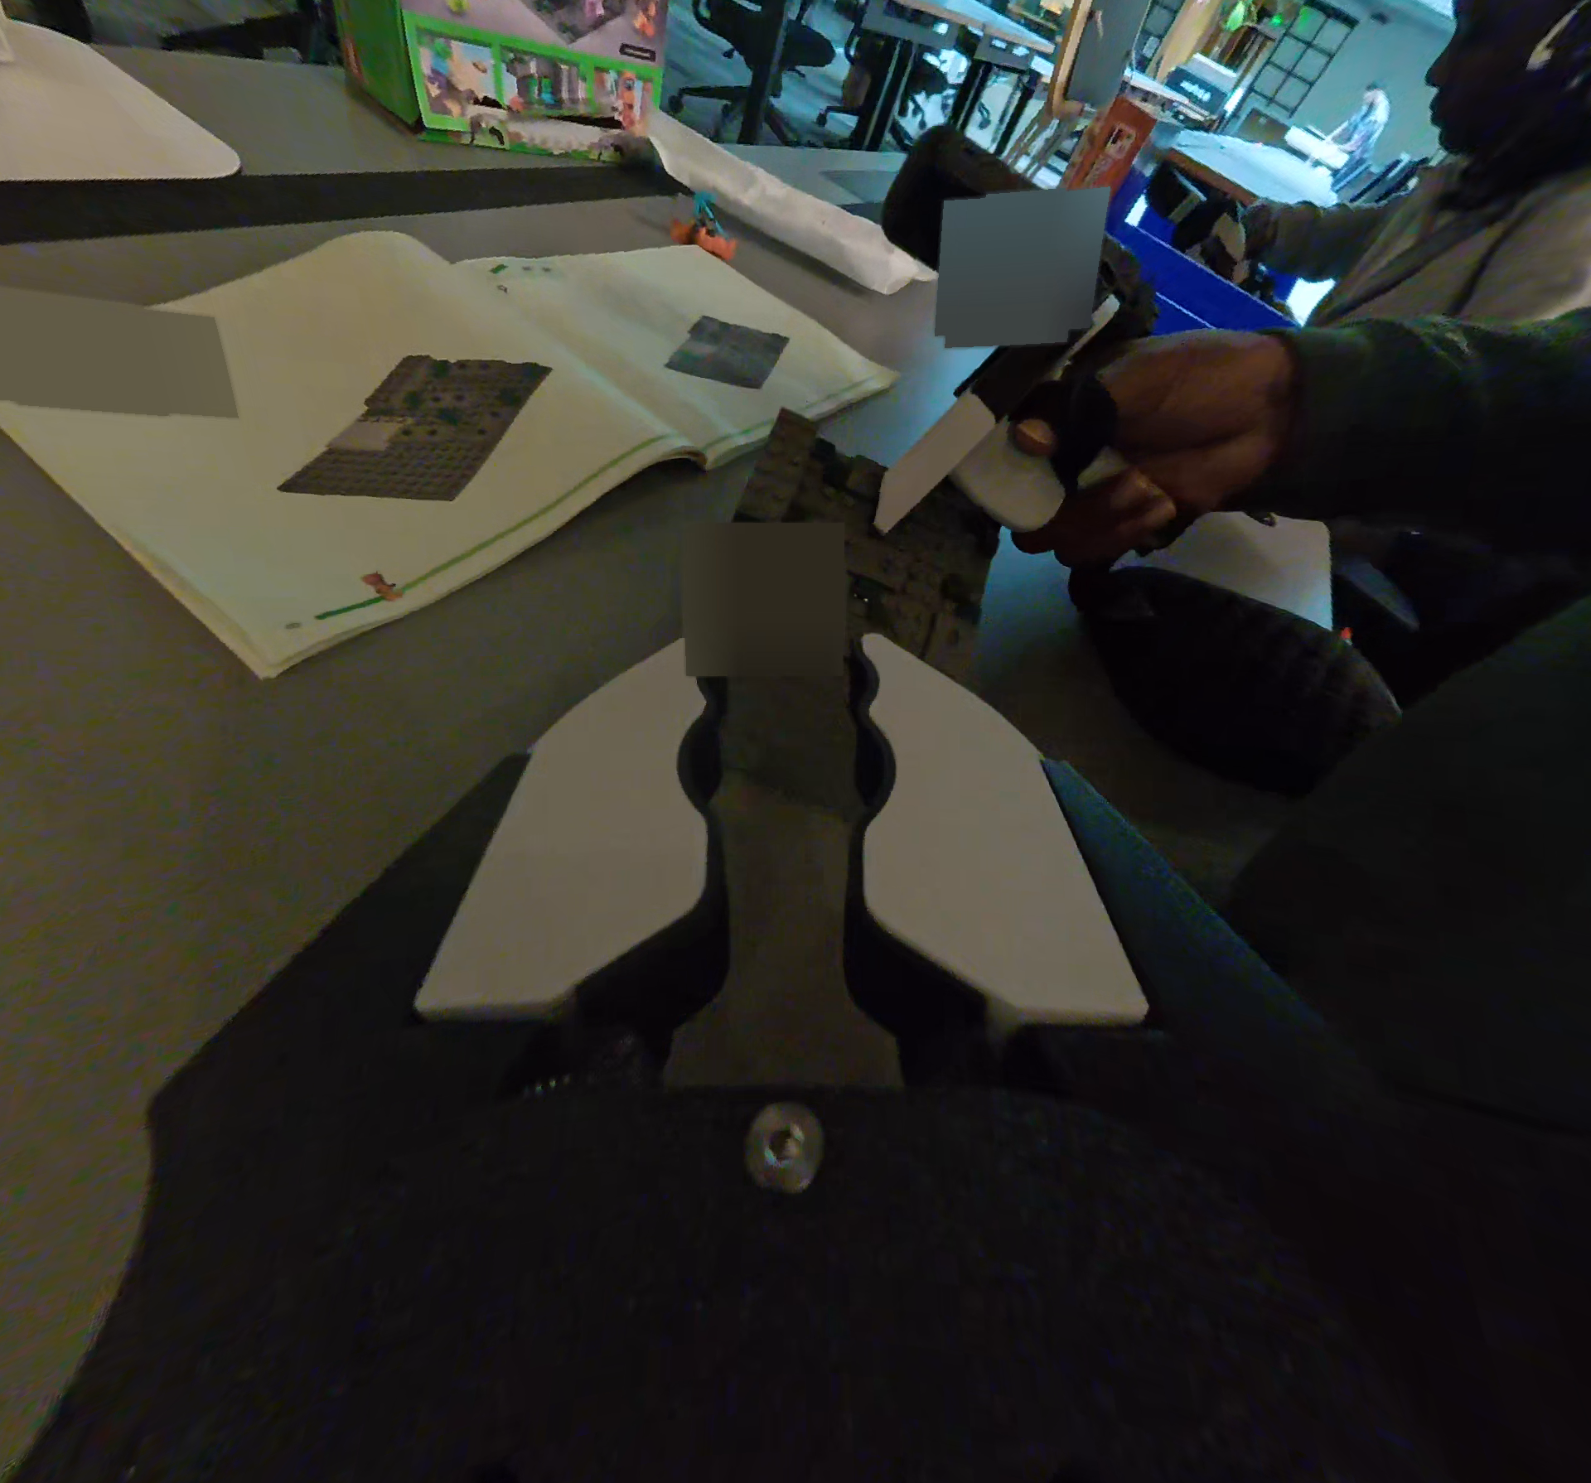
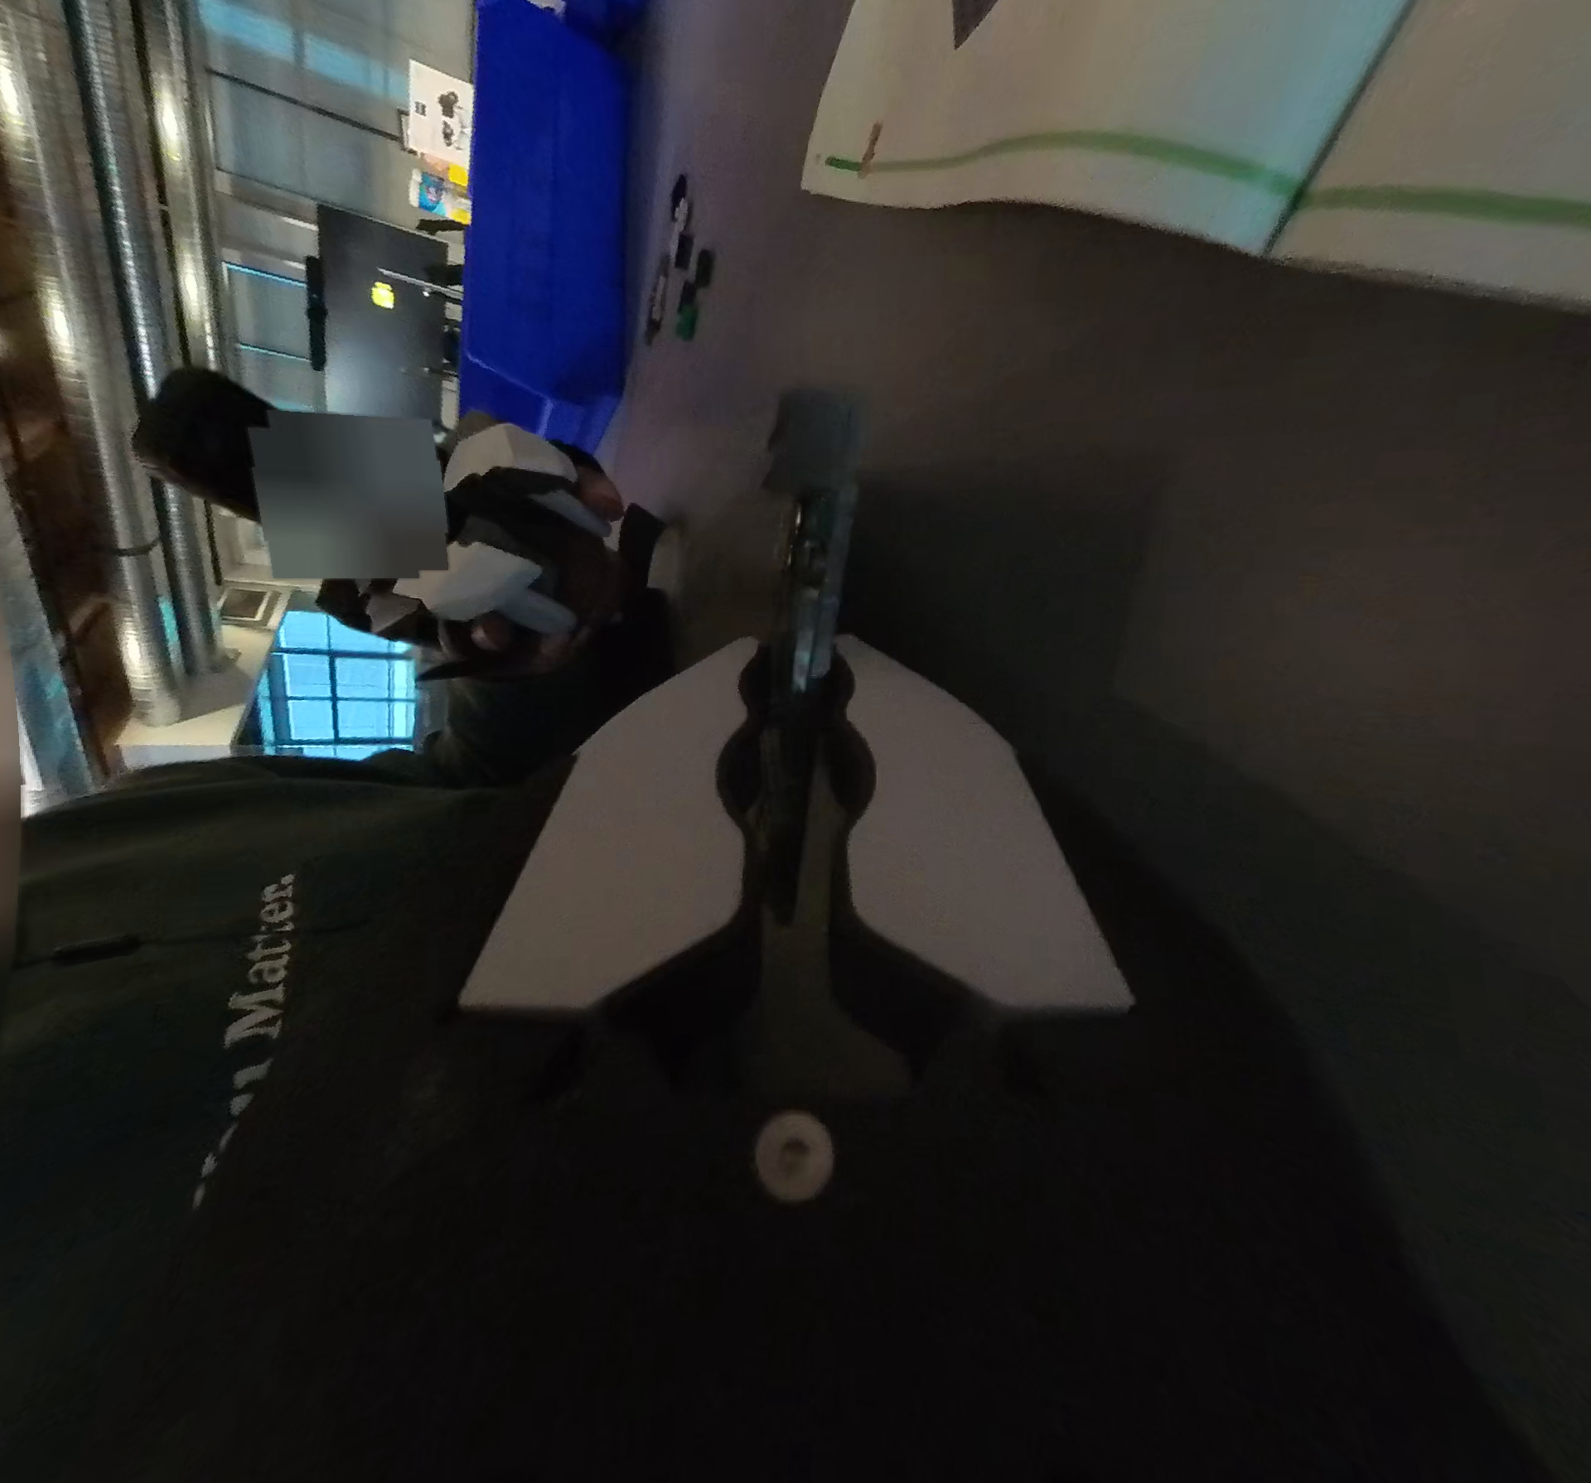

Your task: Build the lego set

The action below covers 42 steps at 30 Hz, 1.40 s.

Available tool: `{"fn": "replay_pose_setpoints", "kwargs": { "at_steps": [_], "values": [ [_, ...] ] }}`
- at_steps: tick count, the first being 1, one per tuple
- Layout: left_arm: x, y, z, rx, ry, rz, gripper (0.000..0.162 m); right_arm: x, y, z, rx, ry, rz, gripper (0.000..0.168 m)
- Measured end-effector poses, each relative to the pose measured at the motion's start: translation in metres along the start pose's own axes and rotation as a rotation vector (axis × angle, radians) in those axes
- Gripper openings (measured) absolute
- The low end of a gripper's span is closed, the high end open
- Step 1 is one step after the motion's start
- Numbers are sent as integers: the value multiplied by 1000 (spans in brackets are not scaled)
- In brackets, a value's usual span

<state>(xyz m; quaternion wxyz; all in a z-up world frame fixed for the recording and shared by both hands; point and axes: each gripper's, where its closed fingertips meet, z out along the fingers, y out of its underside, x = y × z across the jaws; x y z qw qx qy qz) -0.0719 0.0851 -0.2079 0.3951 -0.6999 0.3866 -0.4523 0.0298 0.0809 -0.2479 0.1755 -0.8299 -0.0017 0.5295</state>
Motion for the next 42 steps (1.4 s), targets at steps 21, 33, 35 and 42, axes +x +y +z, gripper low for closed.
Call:
{"fn": "replay_pose_setpoints", "kwargs": {
  "at_steps": [21, 33, 35, 42],
  "values": [
    [-8, 9, 66, -305, 8, 360, 37, 5, 3, 4, -92, 217, -437, 31],
    [-6, 9, 107, -451, 234, 280, 24, 4, 10, -2, -74, 192, -493, 31],
    [-9, 6, 108, -444, 218, 303, 25, 3, 13, 0, -80, 182, -506, 29],
    [-5, 7, 110, -481, 213, 406, 17, 2, 17, -1, -91, 177, -532, 31]
  ]
}}
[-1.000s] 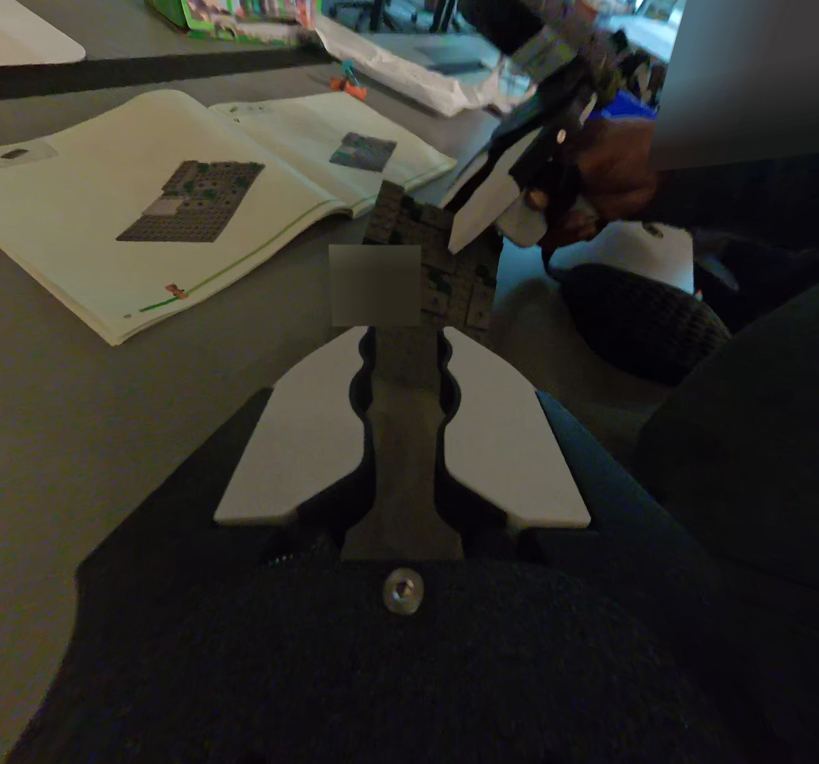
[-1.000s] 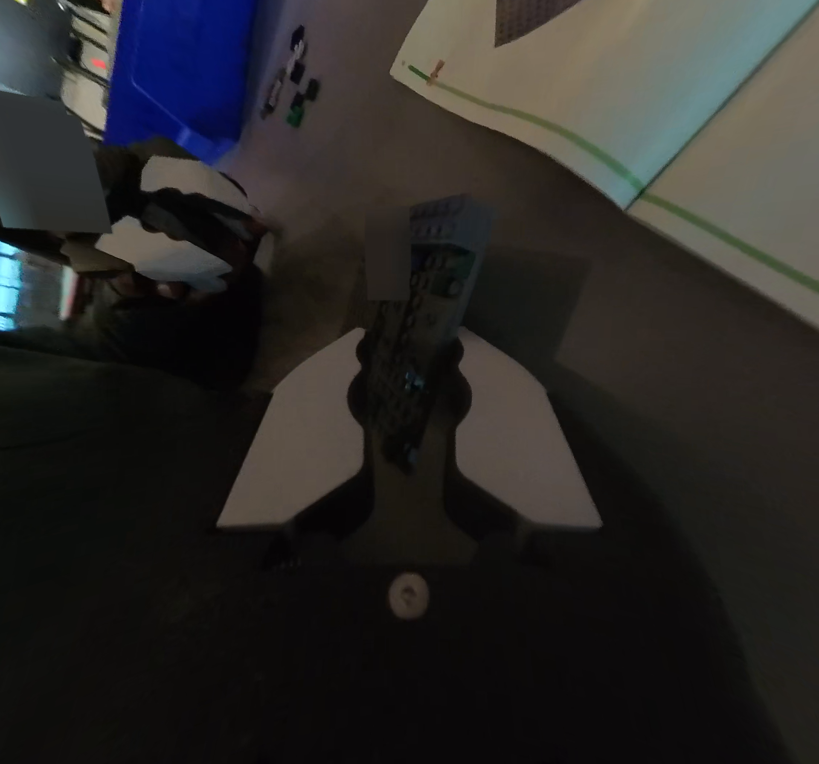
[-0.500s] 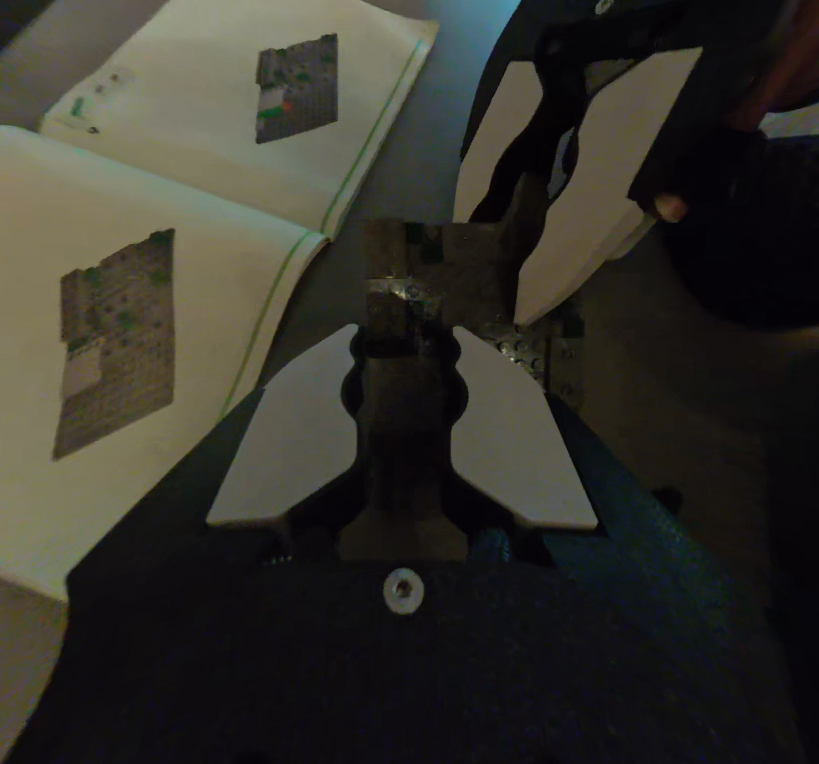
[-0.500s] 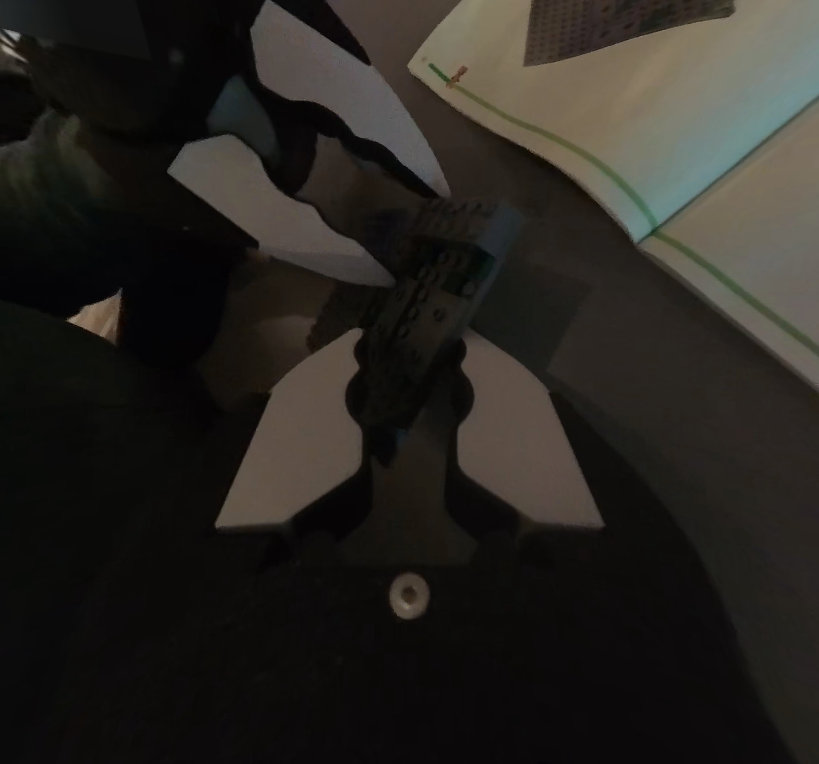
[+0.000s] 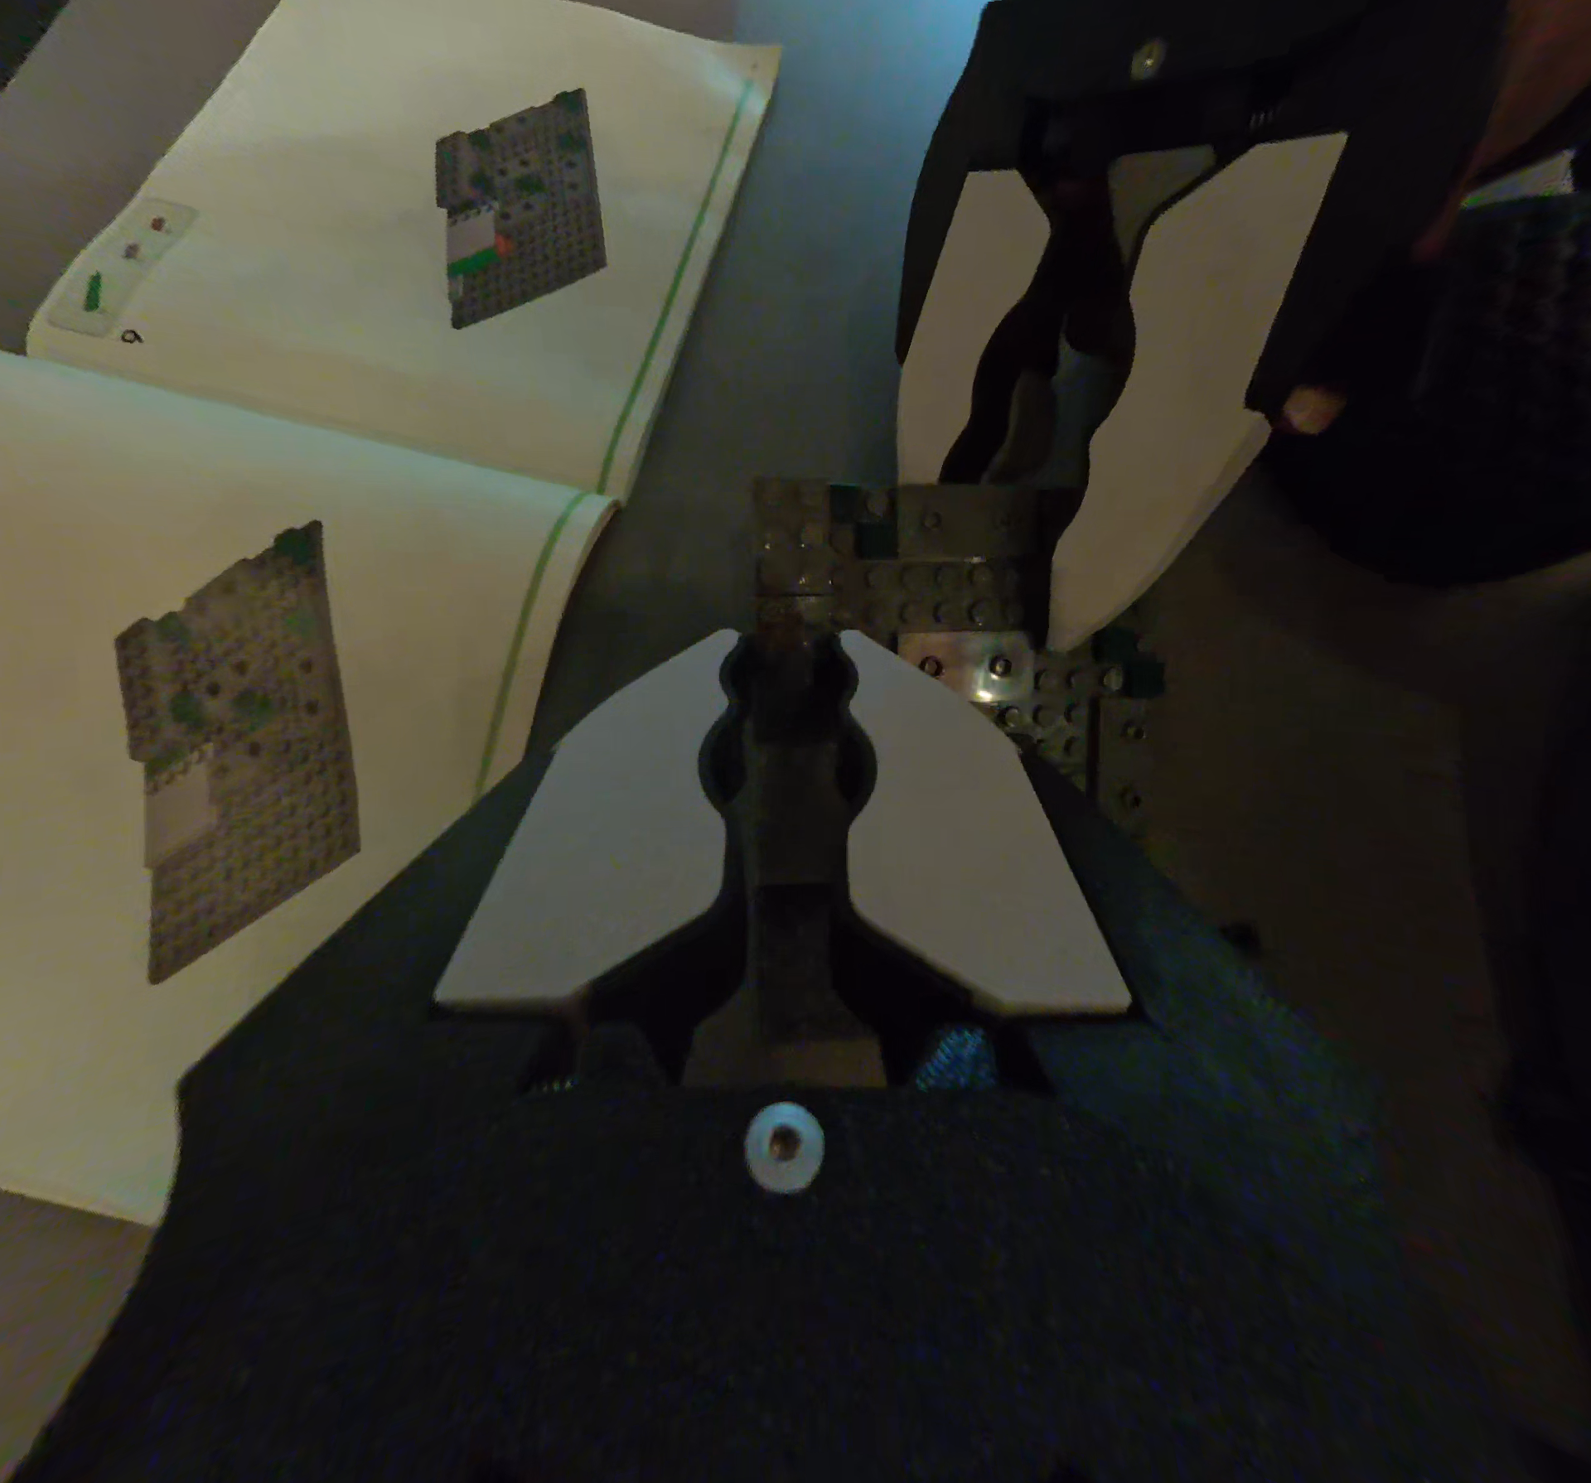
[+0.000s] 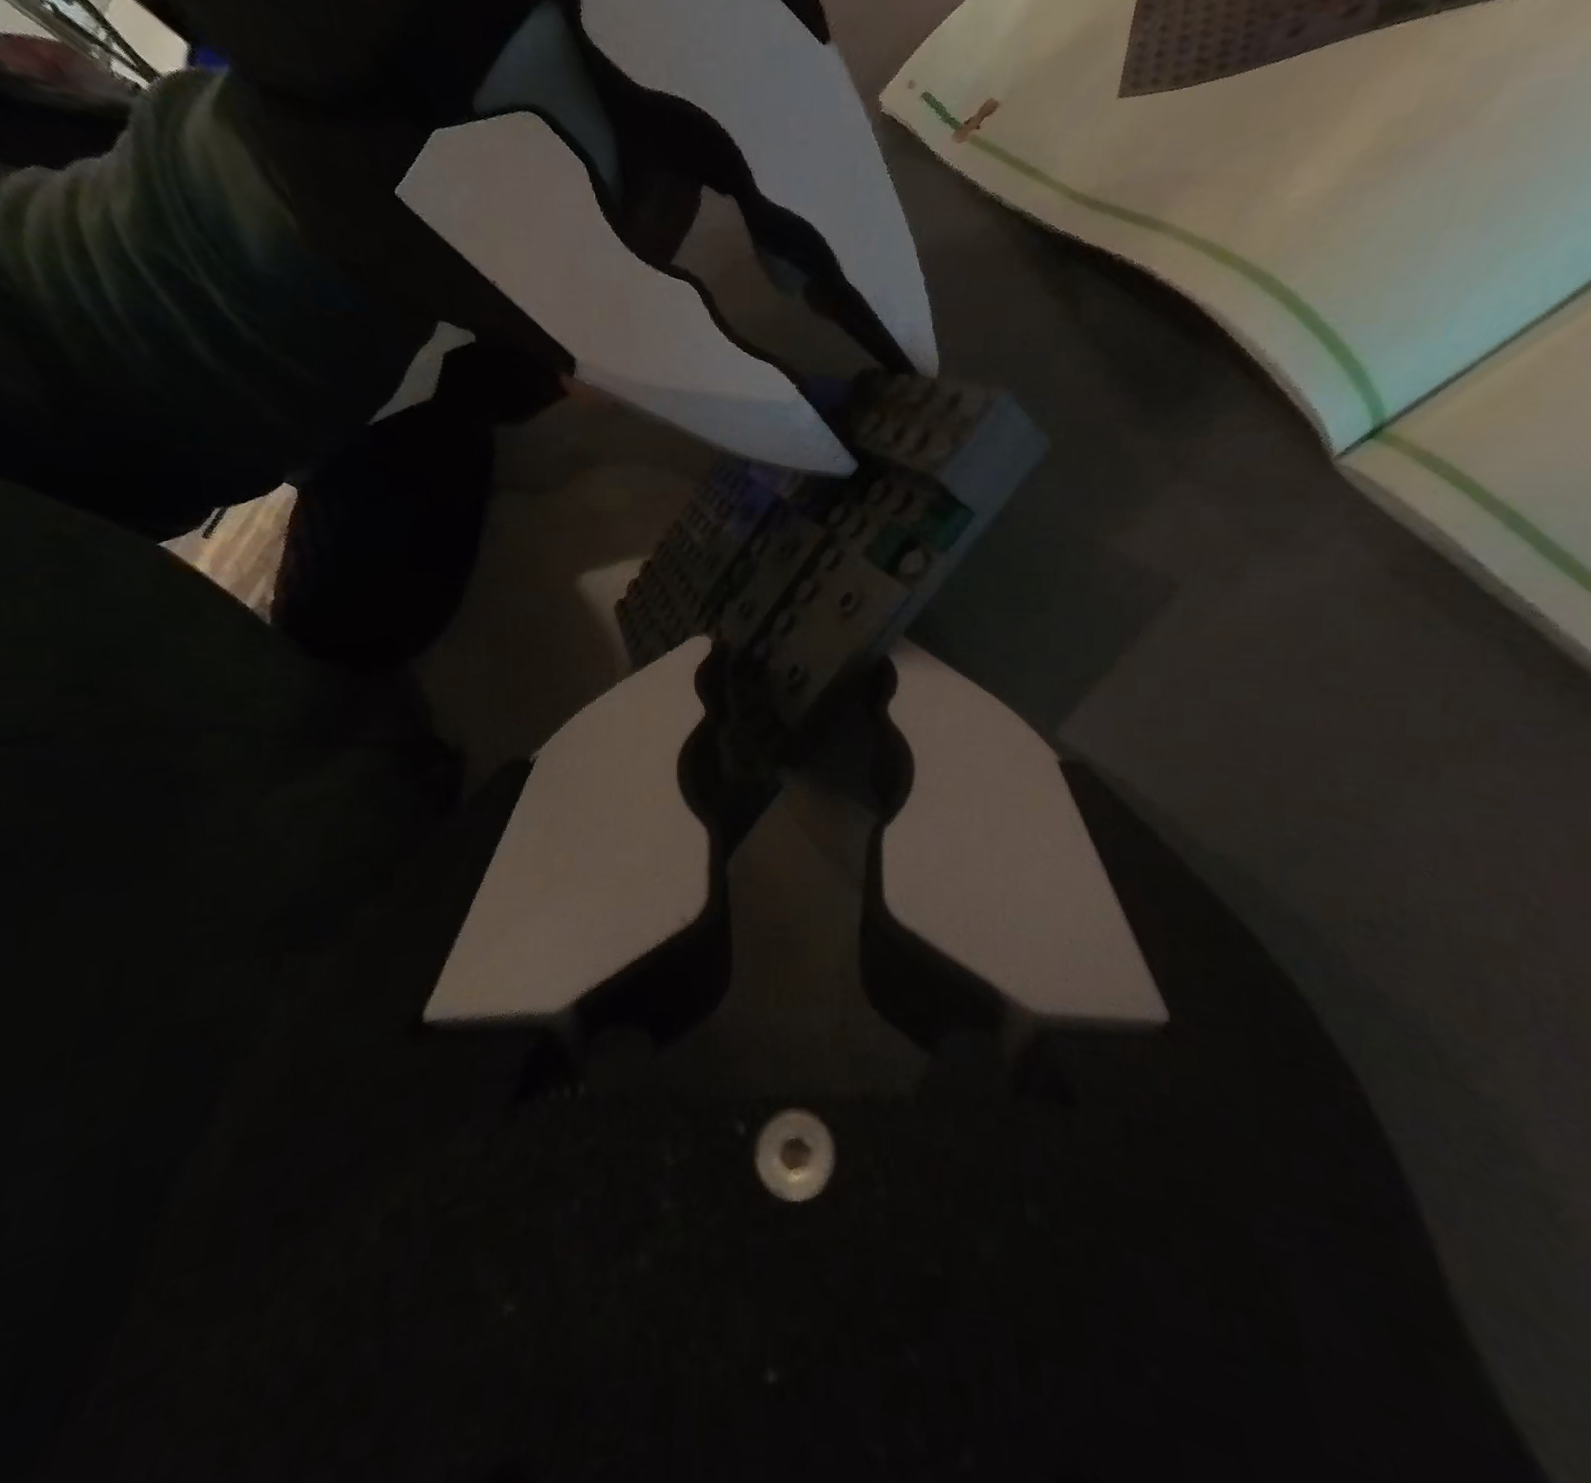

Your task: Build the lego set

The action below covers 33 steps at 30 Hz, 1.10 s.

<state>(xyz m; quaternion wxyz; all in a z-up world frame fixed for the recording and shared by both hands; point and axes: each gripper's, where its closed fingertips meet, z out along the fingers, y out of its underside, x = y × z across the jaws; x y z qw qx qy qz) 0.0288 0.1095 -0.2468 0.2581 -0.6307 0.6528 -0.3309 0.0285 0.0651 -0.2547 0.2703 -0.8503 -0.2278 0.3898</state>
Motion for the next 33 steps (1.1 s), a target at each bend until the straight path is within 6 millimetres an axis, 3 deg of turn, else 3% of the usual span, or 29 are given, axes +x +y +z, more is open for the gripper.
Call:
{"fn": "replay_pose_setpoints", "kwargs": {
  "at_steps": [4, 7, 10, 12, 14, 16, 22, 24, 29, 33],
  "values": [
    [4, 7, -4, -40, 8, 29, 17, 1, -5, -22, 8, -3, -89, 42],
    [8, 12, -5, -71, 20, 44, 17, 10, -24, -45, -11, 106, -396, 41],
    [11, 12, -2, -100, 28, 78, 17, 14, -39, -33, -114, 182, -754, 41],
    [11, 11, 0, -118, 15, 104, 16, 20, -34, -14, -212, 159, -865, 39],
    [11, 10, -1, -134, -1, 122, 17, 22, -29, 1, -237, 98, -878, 37],
    [8, 13, -3, -158, -32, 151, 16, 20, -28, 8, -227, 38, -868, 17],
    [6, 21, -9, -151, -41, 142, 18, 18, -27, 15, -205, 6, -784, 17],
    [-1, 19, -20, -124, -112, 149, 28, 25, -26, 13, -213, 0, -745, 16],
    [-9, 20, -57, 16, -244, 52, 26, 40, -22, 12, -241, -55, -717, 16],
    [-6, 34, -69, 65, -296, -19, 23, 48, -21, 15, -282, -107, -778, 16]
  ]
}}
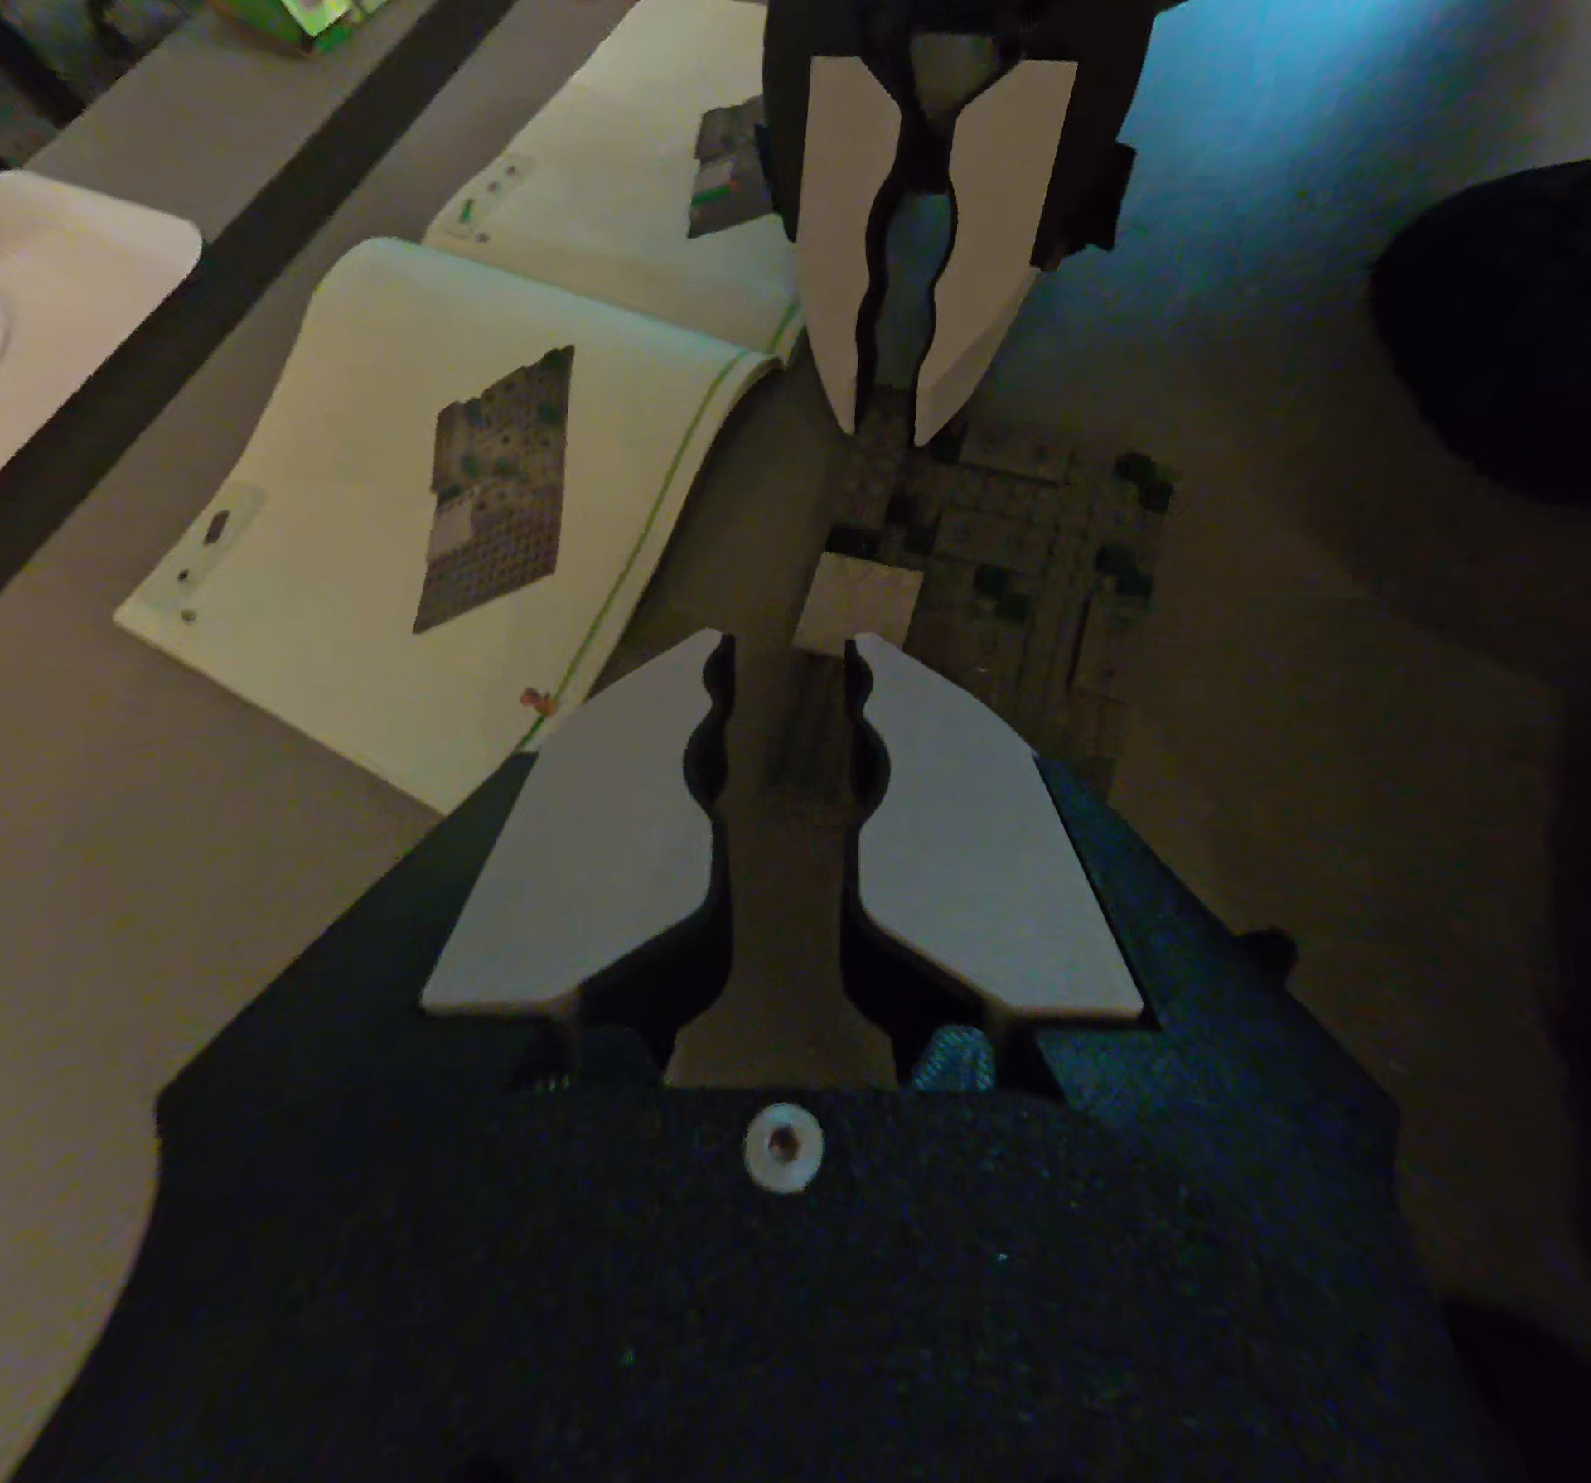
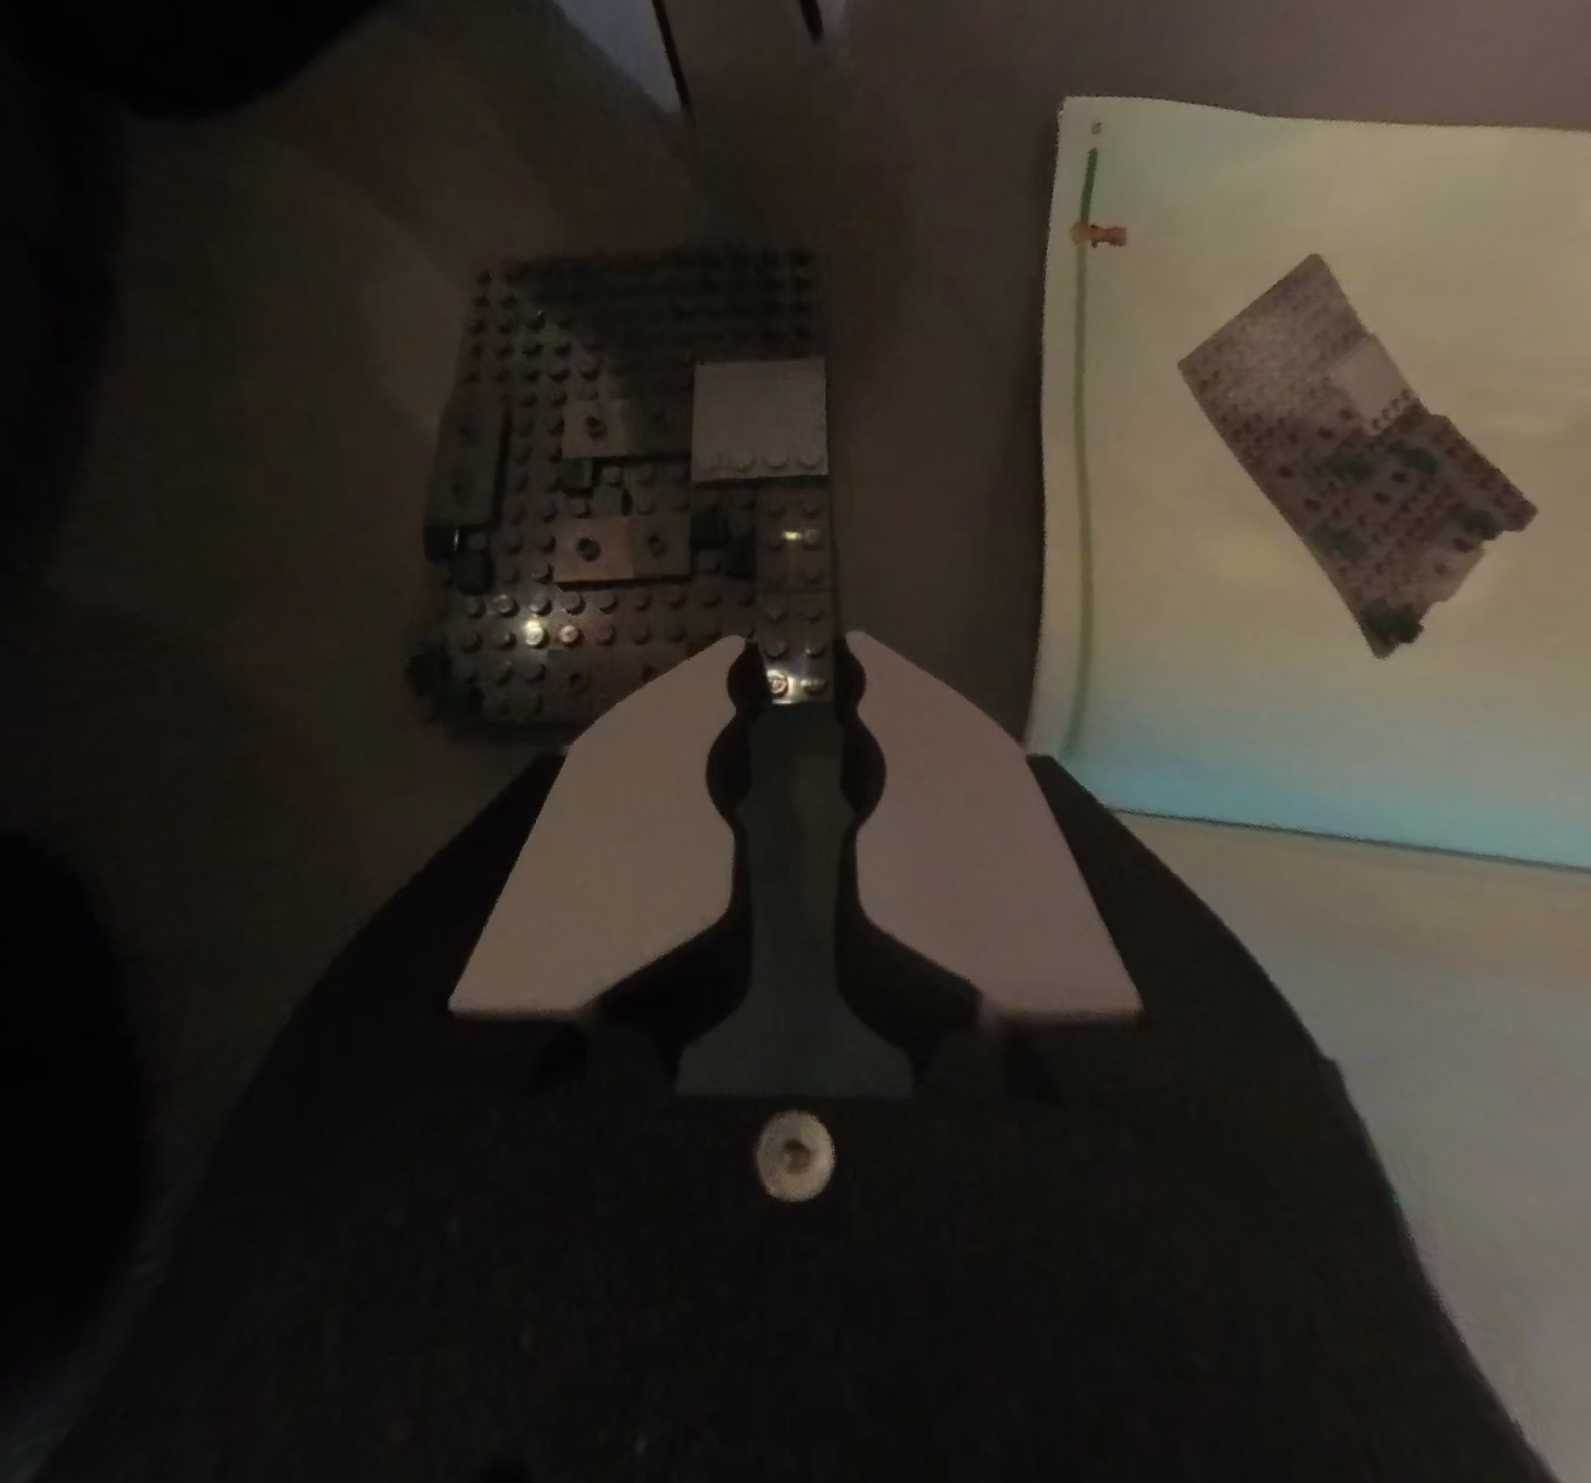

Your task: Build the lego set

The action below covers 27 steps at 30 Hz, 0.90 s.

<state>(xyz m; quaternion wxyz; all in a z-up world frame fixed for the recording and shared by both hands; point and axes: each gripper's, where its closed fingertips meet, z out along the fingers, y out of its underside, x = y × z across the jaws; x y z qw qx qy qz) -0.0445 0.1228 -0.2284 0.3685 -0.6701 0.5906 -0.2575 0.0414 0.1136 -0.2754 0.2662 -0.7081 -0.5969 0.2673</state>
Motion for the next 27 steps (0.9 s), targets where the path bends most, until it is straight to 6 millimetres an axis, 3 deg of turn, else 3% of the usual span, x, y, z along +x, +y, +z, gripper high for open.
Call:
{"fn": "replay_pose_setpoints", "kwargs": {
  "at_steps": [11, 16, 18, 22, 27],
  "values": [
    [4, 9, 2, 24, -16, -76, 23, 11, 4, 3, -44, -78, -195, 16],
    [5, 12, 6, 11, -7, -87, 23, 16, -18, -12, 11, -23, -207, 38],
    [6, 15, 8, 3, 1, -90, 24, 8, -27, -23, 18, 7, -203, 47],
    [4, 26, 14, -34, 28, -94, 28, -29, -18, -27, -51, 81, -155, 67],
    [0, 33, 18, -57, 99, -89, 28, -64, -5, -18, -35, 236, -61, 55]
  ]
}}
